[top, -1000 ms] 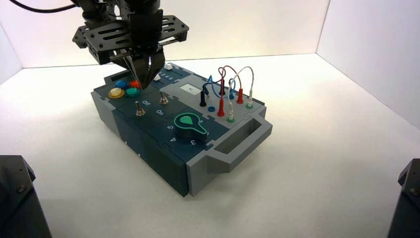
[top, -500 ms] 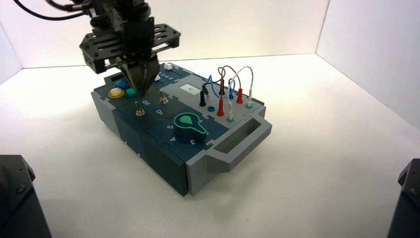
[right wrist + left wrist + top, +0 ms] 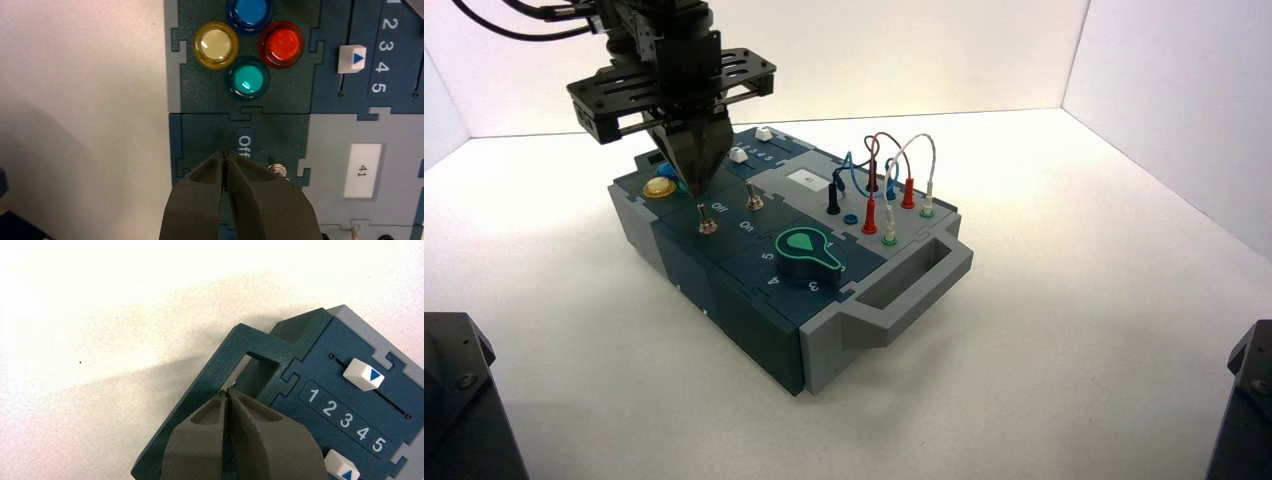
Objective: Flip the bottom switch on with the right gripper.
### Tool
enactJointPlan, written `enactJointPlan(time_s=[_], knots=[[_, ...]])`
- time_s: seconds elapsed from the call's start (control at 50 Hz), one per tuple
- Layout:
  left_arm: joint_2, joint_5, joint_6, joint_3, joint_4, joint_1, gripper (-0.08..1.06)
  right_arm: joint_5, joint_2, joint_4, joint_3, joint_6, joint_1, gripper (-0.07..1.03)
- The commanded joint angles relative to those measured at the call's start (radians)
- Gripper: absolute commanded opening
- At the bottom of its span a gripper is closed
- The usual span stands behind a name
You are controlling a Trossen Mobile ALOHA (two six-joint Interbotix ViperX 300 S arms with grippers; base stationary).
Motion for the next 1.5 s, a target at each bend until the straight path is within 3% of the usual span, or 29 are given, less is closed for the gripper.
enactJointPlan(time_s=[0.02,0.52,0.9,1.22,1.5], knots=[[-0.006,-0.009,0.006,-0.015,0.005,0.012,-0.03,0.009,-0.012,0.011,-0.028,-0.005,0.011,-0.02],[0.000,-0.011,0.008,-0.011,0.005,0.012,-0.03,0.035,-0.003,0.021,-0.025,-0.006,0.009,-0.02],[0.006,-0.020,0.008,-0.015,0.005,0.015,-0.03,0.051,-0.040,0.026,0.043,-0.005,0.009,-0.02],[0.003,-0.035,0.008,-0.025,0.003,0.015,-0.03,0.002,-0.006,0.021,-0.003,-0.008,0.009,-0.02],[-0.055,-0.037,0.009,-0.043,0.005,0.014,-0.03,0.003,0.025,0.003,-0.095,-0.041,0.006,-0.02]])
